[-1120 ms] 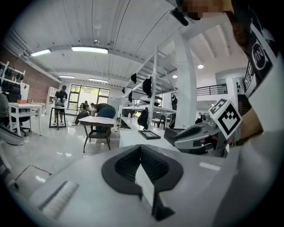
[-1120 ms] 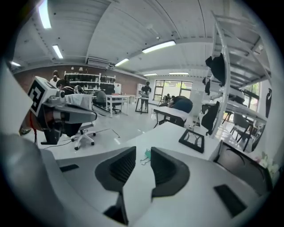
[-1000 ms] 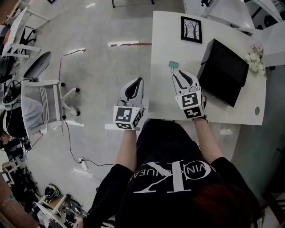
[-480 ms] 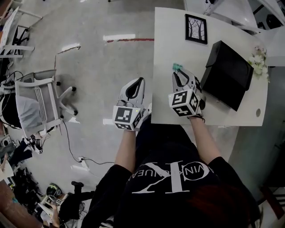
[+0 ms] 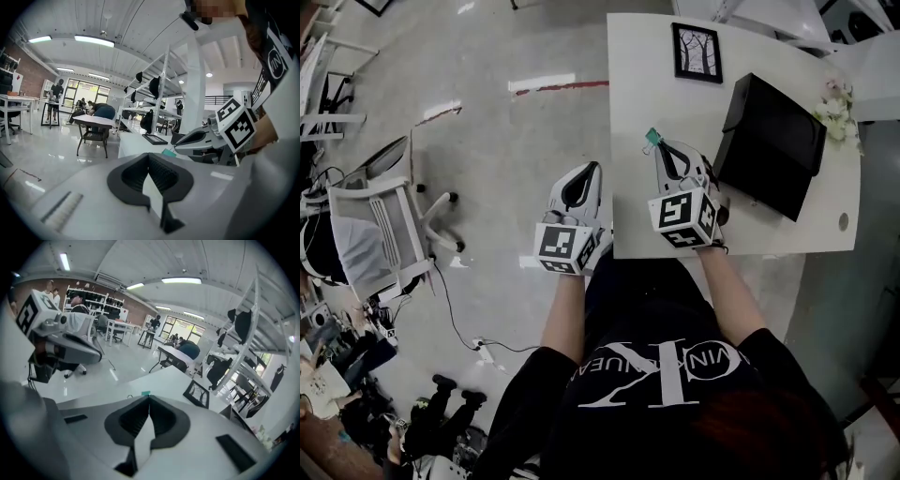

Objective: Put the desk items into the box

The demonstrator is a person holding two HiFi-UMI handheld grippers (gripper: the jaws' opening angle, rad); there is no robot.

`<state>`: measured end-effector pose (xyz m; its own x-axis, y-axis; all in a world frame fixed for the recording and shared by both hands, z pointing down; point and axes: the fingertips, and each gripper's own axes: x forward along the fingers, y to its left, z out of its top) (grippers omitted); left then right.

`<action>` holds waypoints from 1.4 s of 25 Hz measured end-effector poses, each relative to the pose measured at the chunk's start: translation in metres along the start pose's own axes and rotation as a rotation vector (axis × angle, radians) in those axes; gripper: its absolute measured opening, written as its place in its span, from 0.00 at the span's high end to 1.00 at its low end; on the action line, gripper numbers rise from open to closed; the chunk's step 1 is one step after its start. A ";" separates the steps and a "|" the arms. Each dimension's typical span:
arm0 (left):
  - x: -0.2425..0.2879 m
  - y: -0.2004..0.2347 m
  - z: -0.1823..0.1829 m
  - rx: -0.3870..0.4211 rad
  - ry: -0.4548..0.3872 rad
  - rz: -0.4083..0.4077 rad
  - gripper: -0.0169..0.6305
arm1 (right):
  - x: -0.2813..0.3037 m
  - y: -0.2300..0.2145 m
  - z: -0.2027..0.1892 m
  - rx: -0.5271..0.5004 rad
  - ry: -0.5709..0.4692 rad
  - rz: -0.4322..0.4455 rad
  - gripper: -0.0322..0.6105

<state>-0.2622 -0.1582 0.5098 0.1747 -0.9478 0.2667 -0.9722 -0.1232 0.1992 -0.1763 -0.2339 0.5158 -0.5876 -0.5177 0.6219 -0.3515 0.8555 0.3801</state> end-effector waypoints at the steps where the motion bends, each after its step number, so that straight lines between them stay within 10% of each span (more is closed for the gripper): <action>1: 0.001 -0.003 0.001 0.011 -0.002 -0.009 0.96 | -0.005 -0.002 0.003 0.020 -0.015 0.002 0.93; 10: 0.038 -0.036 0.025 0.041 -0.020 -0.099 0.96 | -0.065 -0.054 -0.001 0.183 -0.074 -0.072 0.93; 23: 0.100 -0.117 0.021 0.069 0.016 -0.323 0.96 | -0.118 -0.109 -0.095 0.309 0.064 -0.235 0.93; 35: 0.106 -0.152 0.013 0.088 0.047 -0.388 0.96 | -0.121 -0.108 -0.158 0.294 0.242 -0.214 0.93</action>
<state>-0.0977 -0.2440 0.4954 0.5364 -0.8117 0.2312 -0.8420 -0.4960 0.2124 0.0478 -0.2648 0.5074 -0.3039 -0.6396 0.7061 -0.6600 0.6758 0.3281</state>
